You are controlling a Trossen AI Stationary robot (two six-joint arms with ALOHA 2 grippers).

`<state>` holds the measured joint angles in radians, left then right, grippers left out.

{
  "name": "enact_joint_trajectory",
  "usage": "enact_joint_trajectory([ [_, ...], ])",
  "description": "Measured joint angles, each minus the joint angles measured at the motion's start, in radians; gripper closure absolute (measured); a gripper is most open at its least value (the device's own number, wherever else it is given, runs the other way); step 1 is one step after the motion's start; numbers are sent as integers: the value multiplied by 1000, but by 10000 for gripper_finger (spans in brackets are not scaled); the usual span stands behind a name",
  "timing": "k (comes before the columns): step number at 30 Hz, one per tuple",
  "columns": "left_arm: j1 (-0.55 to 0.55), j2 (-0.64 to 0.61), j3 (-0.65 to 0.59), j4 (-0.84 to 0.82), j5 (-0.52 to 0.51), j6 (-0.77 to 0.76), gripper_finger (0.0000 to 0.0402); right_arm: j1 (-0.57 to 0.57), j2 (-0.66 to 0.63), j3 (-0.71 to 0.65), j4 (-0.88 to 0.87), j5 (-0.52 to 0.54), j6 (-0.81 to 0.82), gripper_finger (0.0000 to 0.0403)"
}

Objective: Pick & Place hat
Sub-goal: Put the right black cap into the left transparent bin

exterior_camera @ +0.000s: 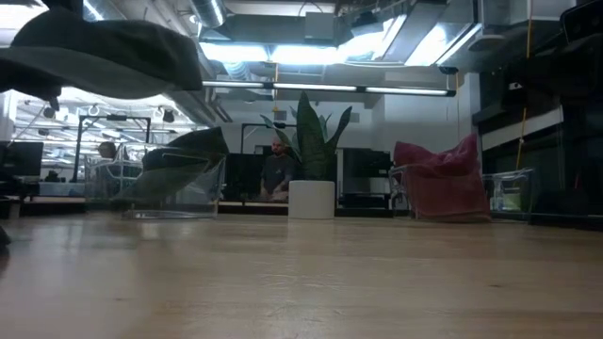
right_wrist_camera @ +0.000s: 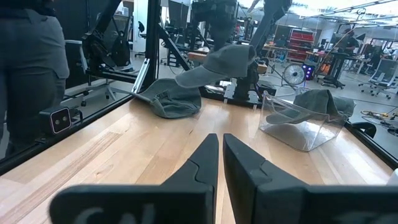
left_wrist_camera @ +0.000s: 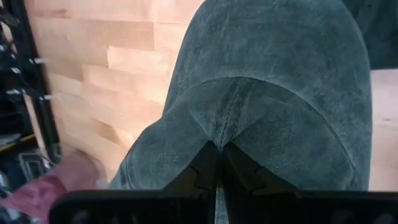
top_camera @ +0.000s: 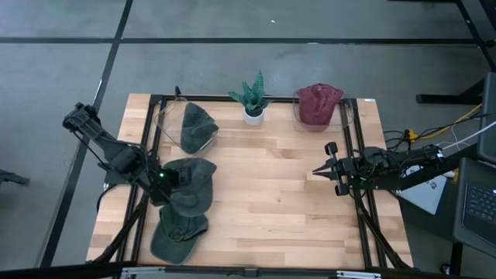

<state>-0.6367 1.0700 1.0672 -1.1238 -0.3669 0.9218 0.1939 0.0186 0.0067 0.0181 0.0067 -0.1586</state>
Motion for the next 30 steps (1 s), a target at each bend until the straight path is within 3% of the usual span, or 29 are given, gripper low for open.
enact_joint_trajectory([
  [19,-54,-98,-11,-65,-276,365,398,0,0,0,0,0,0,377],
  [23,-21,-153,-31,-69,-347,415,398,0,0,0,0,0,0,377],
  [30,110,-240,-33,-68,-378,463,398,0,0,0,0,0,0,377],
])
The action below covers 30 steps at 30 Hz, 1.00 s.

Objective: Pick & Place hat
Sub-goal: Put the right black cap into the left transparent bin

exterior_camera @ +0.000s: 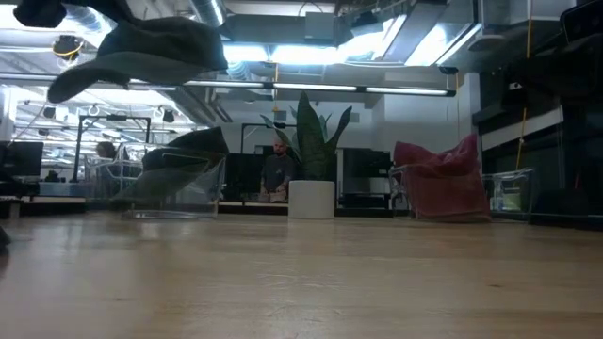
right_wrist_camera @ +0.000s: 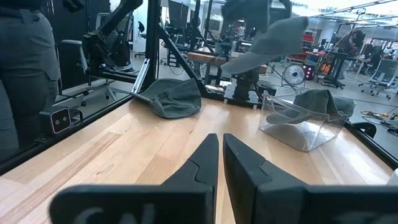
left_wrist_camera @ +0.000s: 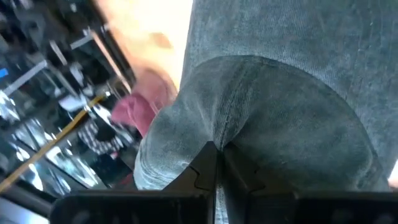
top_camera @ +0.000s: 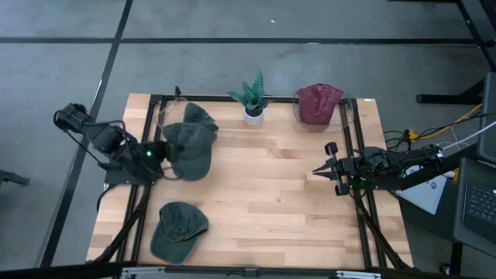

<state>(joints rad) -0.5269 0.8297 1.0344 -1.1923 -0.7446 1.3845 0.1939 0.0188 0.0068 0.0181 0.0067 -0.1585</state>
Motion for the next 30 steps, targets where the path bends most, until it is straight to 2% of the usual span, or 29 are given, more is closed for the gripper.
enact_joint_trajectory([
  [9,203,-70,-1,-14,1,27,398,0,0,0,0,0,0,377],
  [18,372,-64,-3,10,2,118,398,0,0,0,0,0,0,377],
  [24,495,-69,-94,141,2,201,398,0,0,0,0,0,0,377],
  [30,612,-78,-238,391,-25,321,398,0,0,0,0,0,0,377],
])
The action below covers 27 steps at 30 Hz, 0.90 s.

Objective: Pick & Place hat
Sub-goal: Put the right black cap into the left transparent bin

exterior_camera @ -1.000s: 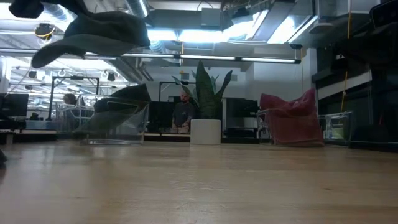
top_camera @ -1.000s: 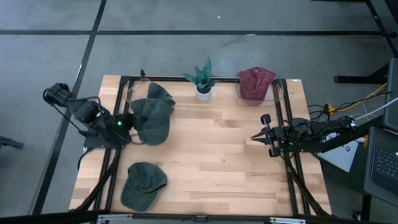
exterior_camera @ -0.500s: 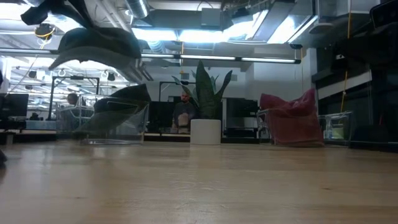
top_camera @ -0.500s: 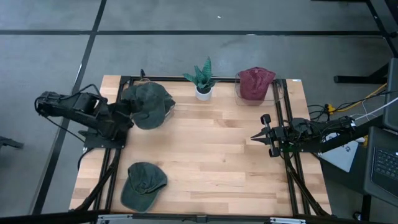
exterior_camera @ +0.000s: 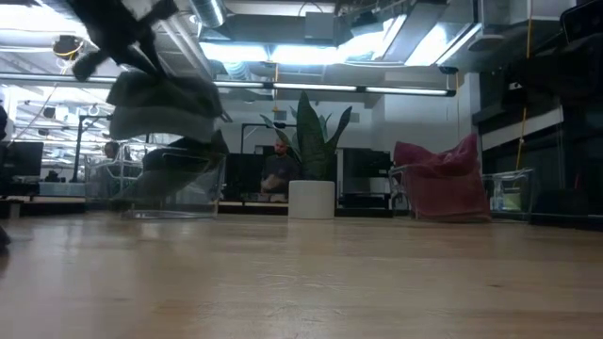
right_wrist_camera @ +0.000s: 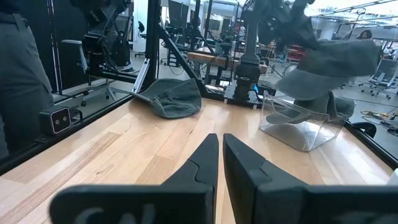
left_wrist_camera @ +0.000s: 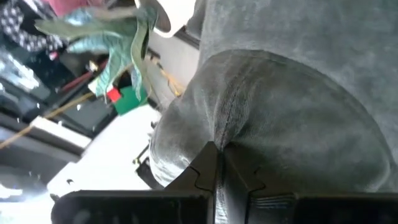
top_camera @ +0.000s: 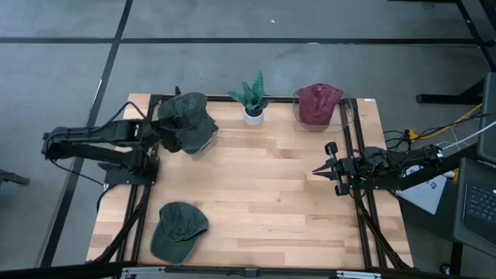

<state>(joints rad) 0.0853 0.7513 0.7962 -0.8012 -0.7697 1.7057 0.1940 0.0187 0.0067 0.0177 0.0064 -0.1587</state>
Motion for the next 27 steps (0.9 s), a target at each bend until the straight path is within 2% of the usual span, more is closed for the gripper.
enact_joint_trajectory([
  [4,58,-1,-71,108,10,10,398,0,0,0,0,0,0,377],
  [16,127,-6,-209,173,38,-43,397,0,0,0,0,0,0,377],
  [22,127,-6,-218,210,126,-202,378,0,0,0,0,0,0,377],
  [27,126,-6,-218,284,108,-355,357,0,0,0,0,0,0,377],
])
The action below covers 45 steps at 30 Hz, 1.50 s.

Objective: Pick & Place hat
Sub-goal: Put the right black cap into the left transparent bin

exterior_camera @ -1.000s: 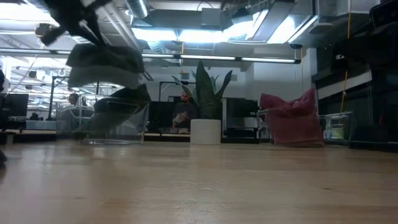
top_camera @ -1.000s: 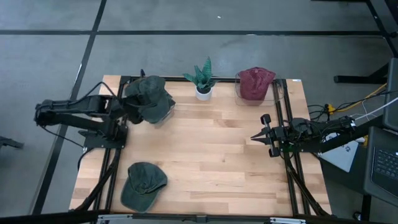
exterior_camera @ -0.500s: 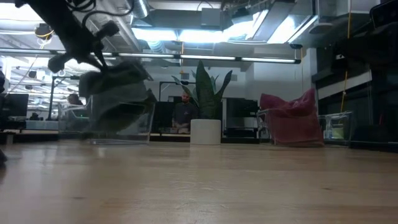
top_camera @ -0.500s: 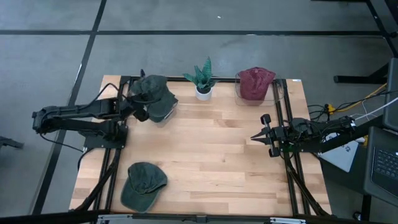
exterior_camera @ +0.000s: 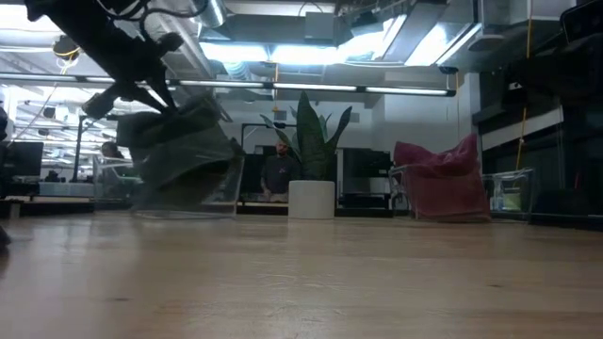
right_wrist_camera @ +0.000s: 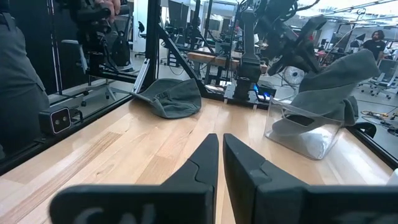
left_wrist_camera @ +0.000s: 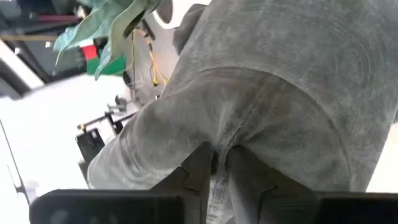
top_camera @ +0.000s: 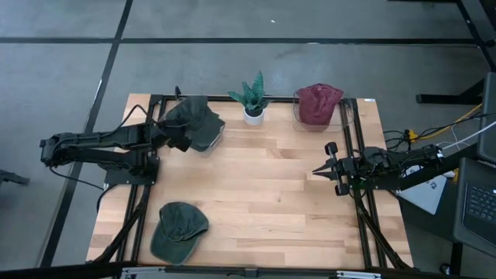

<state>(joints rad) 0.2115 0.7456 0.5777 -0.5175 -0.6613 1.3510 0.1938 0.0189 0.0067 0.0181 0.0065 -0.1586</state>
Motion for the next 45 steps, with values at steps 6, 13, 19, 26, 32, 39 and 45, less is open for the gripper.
enact_joint_trajectory([
  [6,-4,-7,0,44,-17,-142,317,0,0,0,0,0,0,377],
  [13,-22,-57,0,95,-9,-436,257,0,0,0,0,0,0,377],
  [19,-41,-108,16,127,-16,-776,230,0,0,0,0,0,0,377],
  [26,-41,-124,24,73,50,-1108,231,0,0,0,0,0,0,377],
  [32,-40,-132,24,25,49,-1285,232,0,0,0,0,0,0,377],
  [39,42,-180,63,-78,-117,-1669,233,0,0,0,0,0,0,377],
  [45,162,-192,97,-226,76,-1875,233,0,0,0,0,0,0,377],
])
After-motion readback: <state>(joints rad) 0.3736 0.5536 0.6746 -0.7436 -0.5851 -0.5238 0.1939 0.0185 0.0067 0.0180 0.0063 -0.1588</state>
